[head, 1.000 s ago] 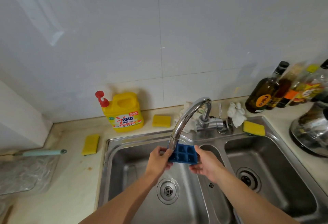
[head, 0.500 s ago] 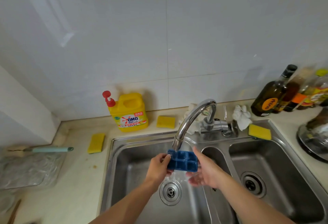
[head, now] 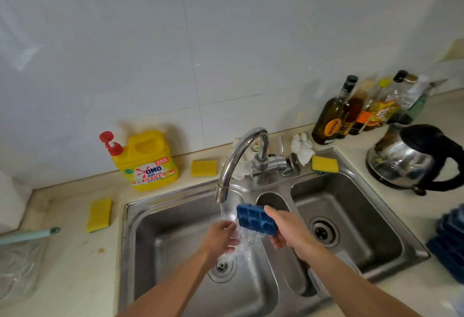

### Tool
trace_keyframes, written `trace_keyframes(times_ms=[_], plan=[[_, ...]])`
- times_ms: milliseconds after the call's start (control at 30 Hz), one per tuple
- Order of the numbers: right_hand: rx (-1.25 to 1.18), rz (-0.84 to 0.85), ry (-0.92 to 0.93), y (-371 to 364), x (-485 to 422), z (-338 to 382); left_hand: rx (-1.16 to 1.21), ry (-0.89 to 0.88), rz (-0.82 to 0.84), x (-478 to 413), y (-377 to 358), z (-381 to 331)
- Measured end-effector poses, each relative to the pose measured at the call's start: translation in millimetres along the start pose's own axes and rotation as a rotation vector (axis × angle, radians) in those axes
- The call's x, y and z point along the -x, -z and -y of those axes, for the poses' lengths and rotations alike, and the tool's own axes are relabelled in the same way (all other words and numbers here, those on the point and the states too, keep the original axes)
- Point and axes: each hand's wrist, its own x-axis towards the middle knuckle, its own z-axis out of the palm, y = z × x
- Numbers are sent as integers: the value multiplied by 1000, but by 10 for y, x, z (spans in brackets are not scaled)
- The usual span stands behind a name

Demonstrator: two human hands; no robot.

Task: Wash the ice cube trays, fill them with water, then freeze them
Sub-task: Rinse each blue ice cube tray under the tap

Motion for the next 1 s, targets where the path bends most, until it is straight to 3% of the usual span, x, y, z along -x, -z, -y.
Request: trace_keyframes(times_ms=[400,667,900,1000], plan=[[237,-275,537,951,455,404,1,-4,-7,82,-684,-346],[207,-427,934,1951,535,450,-5,-16,-33,119,-1370,-514],[648,-389,645,2610,174,-580,-41,17,-85,151,-1970,-453],[601,-428,742,2780,182,-534,-76,36,-100,133,-2132,-422]])
